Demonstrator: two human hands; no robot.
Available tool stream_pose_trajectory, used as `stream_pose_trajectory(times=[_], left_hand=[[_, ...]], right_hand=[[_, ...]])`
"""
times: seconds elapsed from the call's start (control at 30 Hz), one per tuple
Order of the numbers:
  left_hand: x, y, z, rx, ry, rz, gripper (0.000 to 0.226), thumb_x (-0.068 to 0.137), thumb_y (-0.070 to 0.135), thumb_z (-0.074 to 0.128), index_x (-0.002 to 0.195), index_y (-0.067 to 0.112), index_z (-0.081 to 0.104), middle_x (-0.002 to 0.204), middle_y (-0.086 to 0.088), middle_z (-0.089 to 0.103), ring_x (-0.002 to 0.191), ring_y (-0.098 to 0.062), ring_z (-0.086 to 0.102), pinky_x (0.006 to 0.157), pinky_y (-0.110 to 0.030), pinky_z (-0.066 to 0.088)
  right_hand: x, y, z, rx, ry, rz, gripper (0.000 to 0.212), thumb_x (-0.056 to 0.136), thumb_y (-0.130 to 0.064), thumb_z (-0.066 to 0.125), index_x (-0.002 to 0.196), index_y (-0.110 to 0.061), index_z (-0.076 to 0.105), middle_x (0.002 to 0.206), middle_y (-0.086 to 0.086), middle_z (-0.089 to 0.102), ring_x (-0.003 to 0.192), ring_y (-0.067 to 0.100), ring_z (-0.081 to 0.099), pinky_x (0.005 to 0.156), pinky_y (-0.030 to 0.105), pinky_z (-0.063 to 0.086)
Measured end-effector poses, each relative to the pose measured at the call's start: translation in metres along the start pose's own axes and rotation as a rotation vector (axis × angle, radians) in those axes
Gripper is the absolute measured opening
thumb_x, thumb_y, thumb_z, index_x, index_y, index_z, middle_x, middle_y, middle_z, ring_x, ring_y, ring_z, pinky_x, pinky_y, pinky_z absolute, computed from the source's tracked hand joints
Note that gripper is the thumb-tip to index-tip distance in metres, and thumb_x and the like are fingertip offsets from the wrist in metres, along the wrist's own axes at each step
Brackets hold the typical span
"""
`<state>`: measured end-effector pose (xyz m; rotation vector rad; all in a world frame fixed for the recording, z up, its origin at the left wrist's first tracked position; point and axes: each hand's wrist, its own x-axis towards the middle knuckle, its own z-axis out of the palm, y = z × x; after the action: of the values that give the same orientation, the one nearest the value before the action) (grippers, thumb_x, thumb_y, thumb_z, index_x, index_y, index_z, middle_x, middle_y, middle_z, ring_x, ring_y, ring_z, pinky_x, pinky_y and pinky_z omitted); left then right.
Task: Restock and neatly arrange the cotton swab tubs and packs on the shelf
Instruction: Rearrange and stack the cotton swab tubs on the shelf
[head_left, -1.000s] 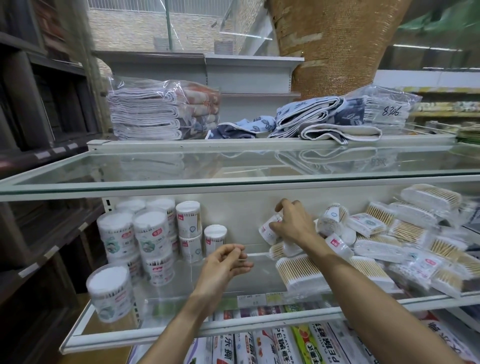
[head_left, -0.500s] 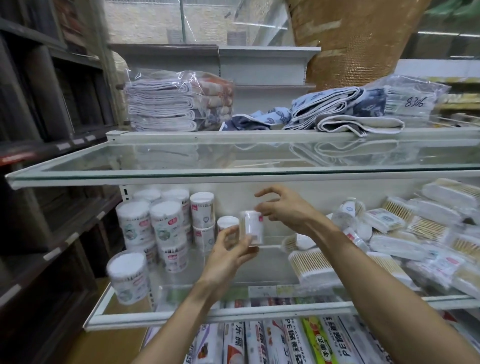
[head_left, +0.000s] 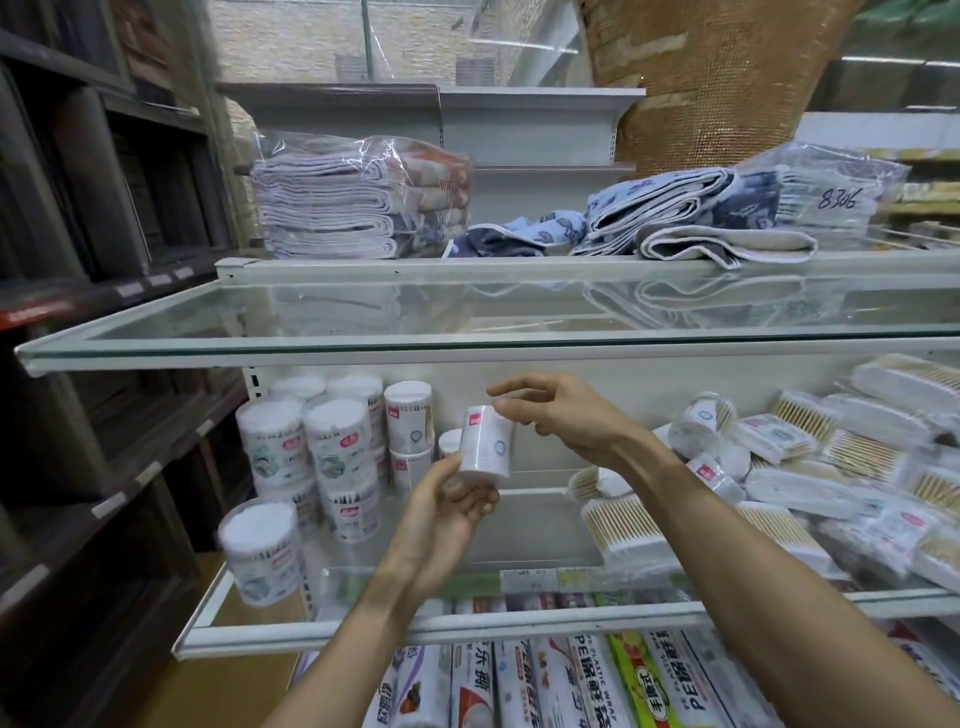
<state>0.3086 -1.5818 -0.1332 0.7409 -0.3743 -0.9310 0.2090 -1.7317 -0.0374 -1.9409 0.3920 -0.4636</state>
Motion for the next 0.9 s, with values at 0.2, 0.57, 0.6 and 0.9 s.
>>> stream_pose_trajectory(times=[0.2,0.57,0.6,0.9], left_hand=[[-0.002,0.006,0.004,-0.158,-0.061,-0.138,0.045,0.1,0.027,0.046,0.13,-0.004,0.056,0.111,-0.034,0.061,0.062,-0.02,0.055,0.056,-0.026,0.05],[-0.004,0.006,0.01,-0.015,-0.028,0.035,0.029,0.091,0.023,0.056,0.11,0.004,0.067,0.089,-0.014,0.073,0.08,-0.02,0.064,0.078,-0.03,0.048],[-0.005,0.006,0.009,0.012,-0.022,0.054,0.03,0.09,0.022,0.058,0.112,0.005,0.069,0.095,-0.014,0.073,0.084,-0.02,0.064,0.081,-0.031,0.048],[-0.011,0.012,-0.004,0.204,0.103,0.039,0.042,0.095,0.032,0.054,0.124,0.001,0.061,0.118,-0.021,0.07,0.1,-0.031,0.068,0.084,-0.033,0.059]], right_hand=[[0.001,0.007,0.002,0.049,-0.081,-0.001,0.023,0.091,-0.031,0.069,0.113,-0.023,0.074,0.116,0.006,0.073,0.096,0.013,0.055,0.081,0.033,0.034],[0.008,0.007,0.003,0.096,-0.105,-0.001,0.016,0.09,-0.027,0.071,0.105,-0.025,0.075,0.101,-0.004,0.076,0.091,0.009,0.056,0.08,0.03,0.036],[0.009,0.008,0.003,0.097,-0.101,0.002,0.015,0.089,-0.028,0.072,0.104,-0.026,0.076,0.099,-0.005,0.076,0.09,0.009,0.057,0.08,0.03,0.037],[0.032,0.008,0.019,0.064,0.101,-0.128,0.027,0.086,-0.018,0.077,0.112,-0.012,0.073,0.101,0.001,0.075,0.079,-0.003,0.066,0.069,0.01,0.048]])
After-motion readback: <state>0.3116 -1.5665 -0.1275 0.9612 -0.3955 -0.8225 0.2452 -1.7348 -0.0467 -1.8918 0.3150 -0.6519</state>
